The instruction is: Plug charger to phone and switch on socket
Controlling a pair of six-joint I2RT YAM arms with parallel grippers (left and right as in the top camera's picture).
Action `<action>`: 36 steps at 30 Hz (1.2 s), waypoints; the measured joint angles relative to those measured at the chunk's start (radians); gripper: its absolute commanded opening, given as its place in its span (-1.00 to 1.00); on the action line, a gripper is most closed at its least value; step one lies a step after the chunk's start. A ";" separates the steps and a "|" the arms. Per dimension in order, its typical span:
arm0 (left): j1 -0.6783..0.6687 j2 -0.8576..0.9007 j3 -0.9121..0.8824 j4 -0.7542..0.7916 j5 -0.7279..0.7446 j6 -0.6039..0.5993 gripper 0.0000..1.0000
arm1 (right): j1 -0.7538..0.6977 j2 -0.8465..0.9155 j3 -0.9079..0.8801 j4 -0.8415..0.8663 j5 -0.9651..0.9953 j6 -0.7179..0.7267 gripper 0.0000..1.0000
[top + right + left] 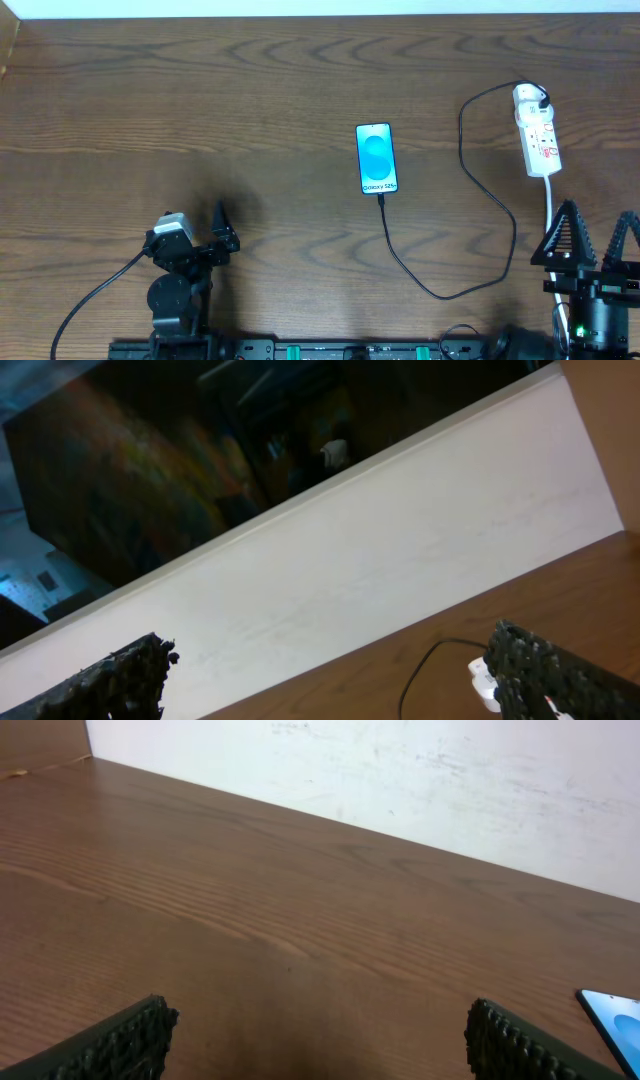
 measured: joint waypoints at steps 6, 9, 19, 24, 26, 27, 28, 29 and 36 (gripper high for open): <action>0.000 0.000 0.000 0.000 0.000 0.000 0.87 | 0.013 0.000 -0.039 0.000 -0.018 0.000 0.99; 0.000 0.000 0.000 0.000 0.000 0.000 0.87 | 0.049 0.000 -0.070 0.000 -0.011 0.000 0.99; 0.000 0.000 0.000 0.000 0.000 0.000 0.87 | 0.177 -0.014 -0.219 0.046 0.113 -0.001 0.99; 0.000 0.000 0.000 0.000 0.000 0.000 0.87 | 0.219 -0.065 -0.330 0.128 0.159 -0.001 0.99; 0.000 0.000 0.000 0.000 0.000 0.000 0.87 | 0.225 -0.074 -0.374 0.166 0.167 -0.001 0.99; 0.000 0.000 0.000 0.000 0.000 0.000 0.87 | 0.227 -0.076 -0.388 0.177 0.170 -0.001 0.99; 0.000 0.000 0.000 0.000 0.000 0.000 0.86 | 0.233 -0.076 -0.409 0.203 0.174 -0.001 0.99; 0.000 0.000 0.000 0.000 0.000 0.000 0.86 | 0.240 -0.076 -0.427 0.223 0.178 -0.001 0.98; 0.000 0.001 0.000 0.000 0.000 0.000 0.86 | 0.318 -0.076 -0.513 0.304 0.231 -0.001 0.98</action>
